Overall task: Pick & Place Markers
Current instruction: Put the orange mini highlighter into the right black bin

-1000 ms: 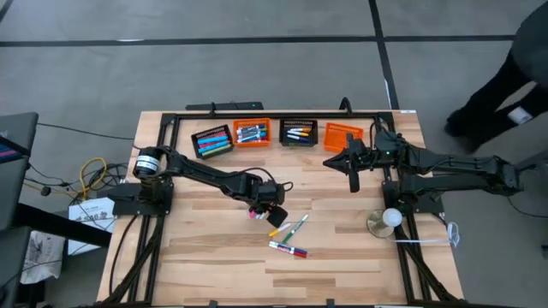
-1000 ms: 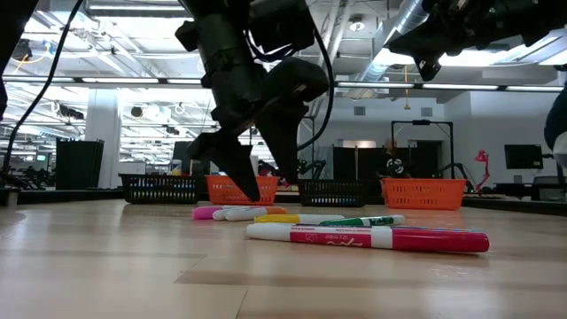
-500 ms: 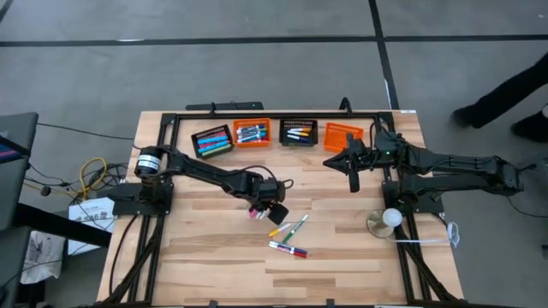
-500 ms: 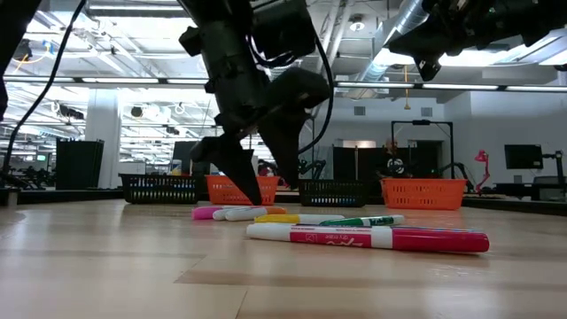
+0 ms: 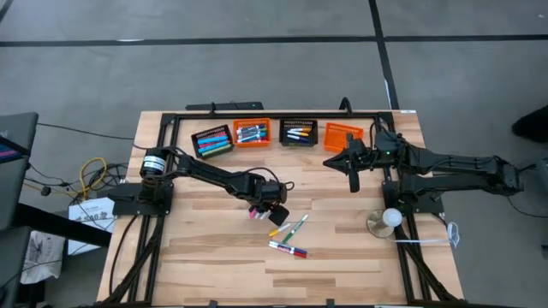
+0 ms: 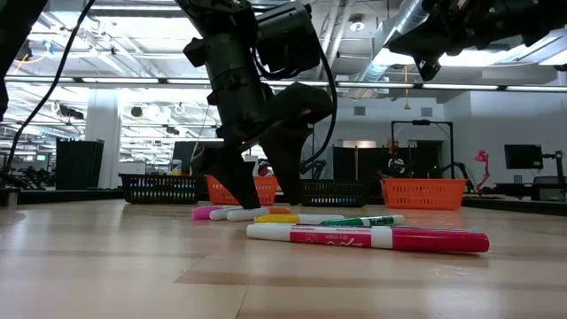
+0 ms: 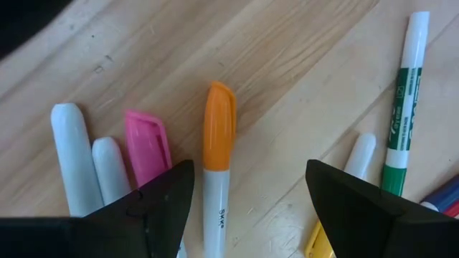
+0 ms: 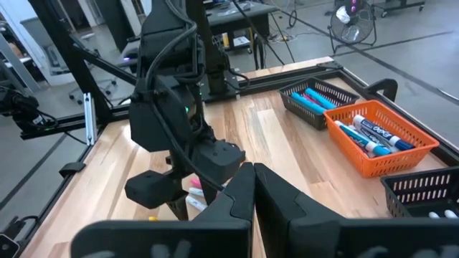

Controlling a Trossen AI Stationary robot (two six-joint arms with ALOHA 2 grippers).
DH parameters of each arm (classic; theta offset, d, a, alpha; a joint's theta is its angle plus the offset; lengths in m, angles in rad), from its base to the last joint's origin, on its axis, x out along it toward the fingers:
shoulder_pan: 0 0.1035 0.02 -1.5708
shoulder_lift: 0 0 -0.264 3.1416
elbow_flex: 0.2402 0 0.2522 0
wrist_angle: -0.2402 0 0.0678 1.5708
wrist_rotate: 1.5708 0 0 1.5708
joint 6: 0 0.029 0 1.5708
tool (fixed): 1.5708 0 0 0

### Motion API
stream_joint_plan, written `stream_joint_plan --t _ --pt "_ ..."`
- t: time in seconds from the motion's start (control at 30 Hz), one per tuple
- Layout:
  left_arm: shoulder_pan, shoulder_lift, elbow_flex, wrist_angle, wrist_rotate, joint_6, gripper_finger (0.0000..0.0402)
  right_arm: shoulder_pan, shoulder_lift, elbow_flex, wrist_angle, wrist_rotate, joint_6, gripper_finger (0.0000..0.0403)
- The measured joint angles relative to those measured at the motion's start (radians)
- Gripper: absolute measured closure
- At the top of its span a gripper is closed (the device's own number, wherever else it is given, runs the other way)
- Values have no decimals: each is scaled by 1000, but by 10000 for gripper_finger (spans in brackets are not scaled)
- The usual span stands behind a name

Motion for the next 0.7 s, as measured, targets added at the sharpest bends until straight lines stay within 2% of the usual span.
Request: stream_joint_plan --t 0.7 --pt "-1 0 -2 6 -1 8 131 0 0 0 -3 0 0 402"
